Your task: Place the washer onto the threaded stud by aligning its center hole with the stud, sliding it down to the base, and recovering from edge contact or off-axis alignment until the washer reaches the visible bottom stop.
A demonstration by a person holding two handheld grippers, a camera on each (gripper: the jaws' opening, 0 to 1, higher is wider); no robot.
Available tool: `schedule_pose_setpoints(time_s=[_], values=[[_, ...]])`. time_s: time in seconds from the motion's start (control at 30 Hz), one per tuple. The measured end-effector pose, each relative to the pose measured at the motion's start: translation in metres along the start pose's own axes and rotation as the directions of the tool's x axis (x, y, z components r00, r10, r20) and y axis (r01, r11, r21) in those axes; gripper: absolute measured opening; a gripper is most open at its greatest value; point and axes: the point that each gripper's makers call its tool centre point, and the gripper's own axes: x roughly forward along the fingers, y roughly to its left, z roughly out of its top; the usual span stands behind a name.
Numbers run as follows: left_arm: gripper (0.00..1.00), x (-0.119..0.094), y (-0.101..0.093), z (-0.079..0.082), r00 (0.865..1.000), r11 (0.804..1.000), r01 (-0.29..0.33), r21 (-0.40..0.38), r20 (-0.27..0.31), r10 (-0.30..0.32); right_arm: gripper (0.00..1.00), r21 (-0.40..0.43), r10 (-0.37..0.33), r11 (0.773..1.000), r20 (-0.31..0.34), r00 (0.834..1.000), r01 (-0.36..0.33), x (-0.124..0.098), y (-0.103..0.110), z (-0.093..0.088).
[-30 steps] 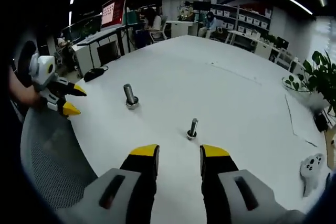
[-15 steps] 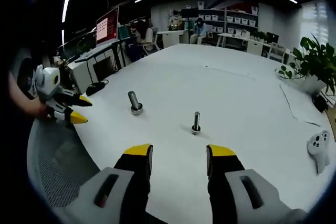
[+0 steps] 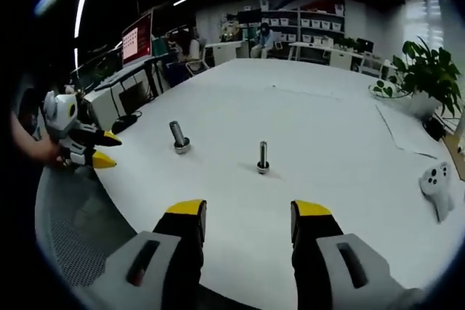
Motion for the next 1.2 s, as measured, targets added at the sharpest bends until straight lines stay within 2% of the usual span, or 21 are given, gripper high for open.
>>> schedule_pose_setpoints(time_s=[0.27,0.37,0.6,1.2], values=[[0.41,0.002,-0.004,-0.003,1.0,1.0,0.011,0.028,-0.02,-0.01,0.49,0.021,-0.03,0.999,0.009,1.0,0.03,0.003,-0.007,-0.003],[0.41,0.001,-0.005,-0.002,1.0,0.999,0.014,0.036,-0.019,-0.014,0.49,-0.007,-0.055,0.998,0.003,0.998,0.055,0.003,-0.013,-0.006],[0.4,0.003,-0.007,-0.002,1.0,0.999,0.018,0.046,-0.021,-0.017,0.49,-0.065,-0.061,0.996,-0.01,0.998,0.06,0.005,-0.009,-0.009],[0.4,0.003,-0.005,0.0,1.0,0.999,0.01,0.039,-0.015,-0.01,0.49,-0.084,-0.076,0.994,-0.041,0.996,0.072,0.007,-0.012,-0.014]])
